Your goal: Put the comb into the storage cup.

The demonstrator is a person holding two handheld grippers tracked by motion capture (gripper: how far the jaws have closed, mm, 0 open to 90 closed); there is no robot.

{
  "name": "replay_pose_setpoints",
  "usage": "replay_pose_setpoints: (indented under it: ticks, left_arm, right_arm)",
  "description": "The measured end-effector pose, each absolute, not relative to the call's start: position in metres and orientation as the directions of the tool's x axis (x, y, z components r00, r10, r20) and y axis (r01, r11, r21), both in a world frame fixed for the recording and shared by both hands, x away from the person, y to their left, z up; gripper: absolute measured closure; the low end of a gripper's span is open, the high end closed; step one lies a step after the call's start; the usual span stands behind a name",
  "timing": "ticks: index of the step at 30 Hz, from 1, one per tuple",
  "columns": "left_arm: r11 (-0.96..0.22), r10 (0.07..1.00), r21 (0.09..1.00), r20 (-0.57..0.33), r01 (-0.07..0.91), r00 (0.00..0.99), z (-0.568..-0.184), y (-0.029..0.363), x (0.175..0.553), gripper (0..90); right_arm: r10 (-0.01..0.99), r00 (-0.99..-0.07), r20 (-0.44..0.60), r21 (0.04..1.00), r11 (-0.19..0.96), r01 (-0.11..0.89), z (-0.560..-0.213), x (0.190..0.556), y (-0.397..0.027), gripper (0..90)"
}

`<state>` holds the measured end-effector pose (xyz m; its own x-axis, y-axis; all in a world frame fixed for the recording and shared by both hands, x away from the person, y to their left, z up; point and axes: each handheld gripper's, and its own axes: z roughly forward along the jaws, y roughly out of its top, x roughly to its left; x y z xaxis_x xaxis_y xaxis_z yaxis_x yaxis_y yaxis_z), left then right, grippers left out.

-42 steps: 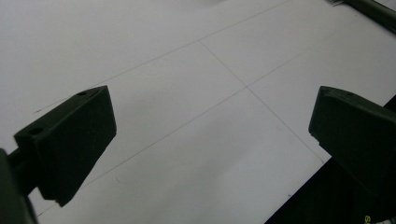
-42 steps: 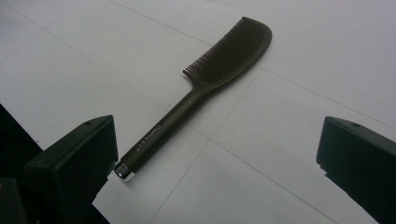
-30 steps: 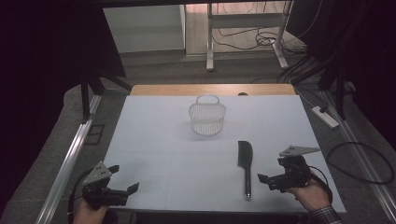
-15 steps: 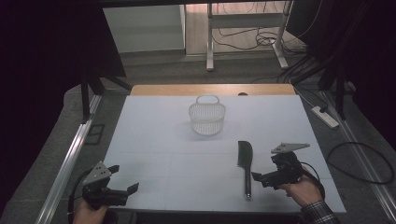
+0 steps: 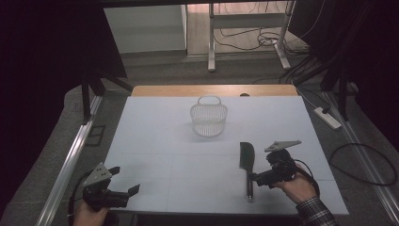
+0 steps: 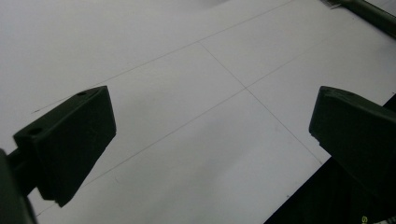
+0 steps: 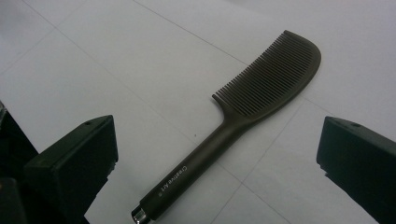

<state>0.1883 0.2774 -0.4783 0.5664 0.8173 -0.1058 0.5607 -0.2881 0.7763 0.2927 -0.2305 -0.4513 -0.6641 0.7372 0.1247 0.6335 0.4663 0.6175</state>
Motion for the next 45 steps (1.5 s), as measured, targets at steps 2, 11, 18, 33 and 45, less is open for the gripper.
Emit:
replay_pose_setpoints:
  ticks: [2, 11, 18, 33, 45]
  left_arm:
    - [-0.288, 0.817, 0.776, -0.106, 0.561, 0.566, -0.478, 0.277, 0.188, 0.6]
    - [-0.281, 0.815, 0.779, -0.114, 0.560, 0.568, -0.478, 0.278, 0.188, 0.5]
    - [-0.279, 0.815, 0.780, -0.116, 0.560, 0.568, -0.478, 0.278, 0.188, 0.3]
    - [-0.277, 0.814, 0.781, -0.118, 0.559, 0.569, -0.478, 0.279, 0.188, 0.3]
    - [-0.278, 0.813, 0.782, -0.118, 0.558, 0.570, -0.478, 0.279, 0.188, 0.3]
  right_arm:
    - [0.739, -0.663, 0.124, 0.613, 0.468, 0.637, -0.452, 0.294, -0.228, 0.0]
    - [0.730, -0.676, 0.103, 0.574, 0.511, 0.640, -0.453, 0.300, -0.213, 0.0]
    - [0.714, -0.690, 0.123, 0.557, 0.525, 0.643, -0.454, 0.304, -0.201, 0.0]
    - [0.697, -0.711, 0.097, 0.513, 0.577, 0.636, -0.459, 0.311, -0.181, 2.1]
    - [0.647, -0.750, 0.137, 0.513, 0.601, 0.612, -0.458, 0.313, -0.181, 58.8]
